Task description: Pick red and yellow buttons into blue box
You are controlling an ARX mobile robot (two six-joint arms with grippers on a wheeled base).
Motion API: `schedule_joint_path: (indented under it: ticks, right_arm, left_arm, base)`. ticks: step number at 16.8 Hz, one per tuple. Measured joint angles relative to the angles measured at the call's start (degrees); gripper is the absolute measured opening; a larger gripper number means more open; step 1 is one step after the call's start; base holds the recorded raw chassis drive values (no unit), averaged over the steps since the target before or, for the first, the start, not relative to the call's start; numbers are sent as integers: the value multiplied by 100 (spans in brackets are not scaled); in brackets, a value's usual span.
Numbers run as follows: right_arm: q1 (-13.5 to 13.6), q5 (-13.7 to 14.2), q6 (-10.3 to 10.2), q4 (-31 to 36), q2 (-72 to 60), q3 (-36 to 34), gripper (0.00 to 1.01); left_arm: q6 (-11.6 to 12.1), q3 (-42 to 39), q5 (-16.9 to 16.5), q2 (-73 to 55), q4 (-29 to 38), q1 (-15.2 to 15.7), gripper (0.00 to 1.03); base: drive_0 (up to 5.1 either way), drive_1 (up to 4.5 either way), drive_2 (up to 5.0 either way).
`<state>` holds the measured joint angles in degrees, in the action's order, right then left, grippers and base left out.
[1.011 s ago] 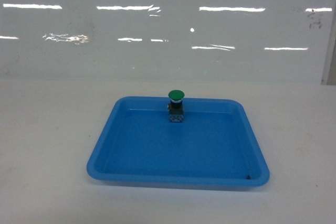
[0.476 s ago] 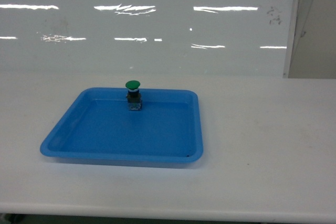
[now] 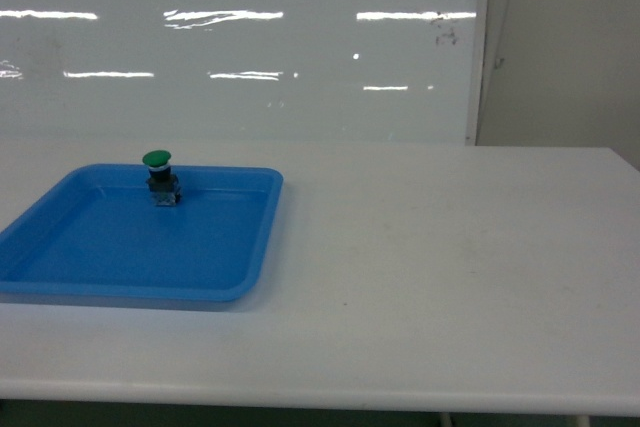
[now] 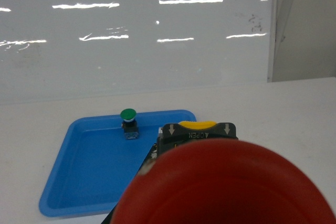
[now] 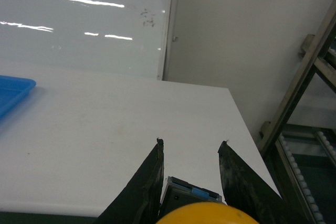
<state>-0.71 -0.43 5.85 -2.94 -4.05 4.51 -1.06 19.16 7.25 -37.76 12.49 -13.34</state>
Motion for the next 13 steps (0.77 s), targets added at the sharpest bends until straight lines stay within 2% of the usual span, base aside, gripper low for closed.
schedule_joint_path:
  ticks: [13]
  right_arm:
    - [0, 2, 0, -4, -2, -2, 29]
  left_arm:
    - [0, 0, 0, -2, 0, 0, 25]
  base:
    - [507, -238, -238]
